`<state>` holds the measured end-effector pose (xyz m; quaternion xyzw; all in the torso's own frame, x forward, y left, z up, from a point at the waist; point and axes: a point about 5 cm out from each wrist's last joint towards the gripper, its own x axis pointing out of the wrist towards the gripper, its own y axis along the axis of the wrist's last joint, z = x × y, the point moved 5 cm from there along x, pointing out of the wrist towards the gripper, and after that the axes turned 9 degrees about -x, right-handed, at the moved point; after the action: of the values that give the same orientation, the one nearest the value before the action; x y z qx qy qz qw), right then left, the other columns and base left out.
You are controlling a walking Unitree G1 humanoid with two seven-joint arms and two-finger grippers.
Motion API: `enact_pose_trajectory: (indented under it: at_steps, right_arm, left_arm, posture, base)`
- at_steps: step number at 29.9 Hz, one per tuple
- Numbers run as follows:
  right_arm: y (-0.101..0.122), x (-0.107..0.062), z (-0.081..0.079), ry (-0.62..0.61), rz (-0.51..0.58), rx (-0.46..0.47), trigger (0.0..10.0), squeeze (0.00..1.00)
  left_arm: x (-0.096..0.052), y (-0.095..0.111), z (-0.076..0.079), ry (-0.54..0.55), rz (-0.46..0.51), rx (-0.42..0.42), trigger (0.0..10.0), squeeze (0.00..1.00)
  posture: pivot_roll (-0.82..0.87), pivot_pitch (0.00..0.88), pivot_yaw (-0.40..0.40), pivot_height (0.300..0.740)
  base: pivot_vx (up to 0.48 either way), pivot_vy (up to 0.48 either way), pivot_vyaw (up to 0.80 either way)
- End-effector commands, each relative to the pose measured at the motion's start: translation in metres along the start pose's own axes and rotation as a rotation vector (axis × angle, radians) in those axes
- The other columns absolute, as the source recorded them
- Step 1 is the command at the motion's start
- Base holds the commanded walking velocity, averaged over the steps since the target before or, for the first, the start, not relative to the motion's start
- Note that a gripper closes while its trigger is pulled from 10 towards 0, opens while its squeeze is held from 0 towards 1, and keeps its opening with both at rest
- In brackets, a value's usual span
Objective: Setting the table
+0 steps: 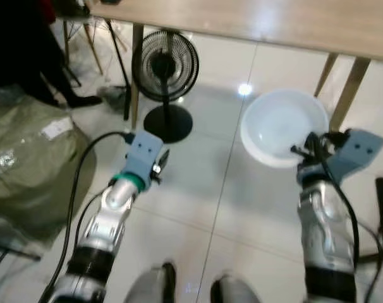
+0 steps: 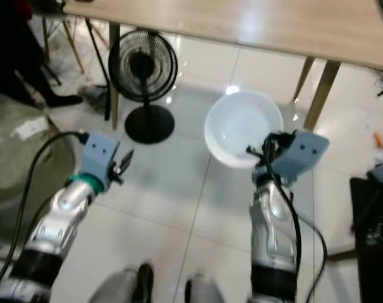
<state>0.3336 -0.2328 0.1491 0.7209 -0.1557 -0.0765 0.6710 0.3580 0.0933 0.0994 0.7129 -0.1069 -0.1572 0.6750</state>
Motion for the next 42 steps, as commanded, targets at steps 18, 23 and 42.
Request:
enact_pose_trajectory:
  at_steps: [18,23,42]
  right_arm:
    - [-0.0027,-0.0036,0.0041,-0.023,-0.004,-0.011,10.0,0.0]
    - [-0.0028,-0.0027,0.0047,-0.025,-0.003,-0.015,10.0,0.0]
    - [-0.0056,-0.0032,0.0033,-0.021,-0.008,-0.024,10.0,0.0]
  left_arm:
    - [-0.0015,-0.0022,-0.0001,-0.008,-0.006,0.008,10.0,0.0]
    - [-0.0001,-0.0015,0.0004,-0.011,-0.003,0.01,10.0,0.0]
    - [0.0015,0.0011,0.0042,-0.033,0.003,-0.011,10.0,0.0]
  posture:
    - [-0.07,0.048,0.097,0.74]
    - [-0.07,0.046,0.099,0.74]
    - [-0.07,0.027,0.106,0.74]
  base:
    - [-0.336,0.0,0.0]
    - [-0.274,0.0,0.0]
    - [-0.052,0.0,0.0]
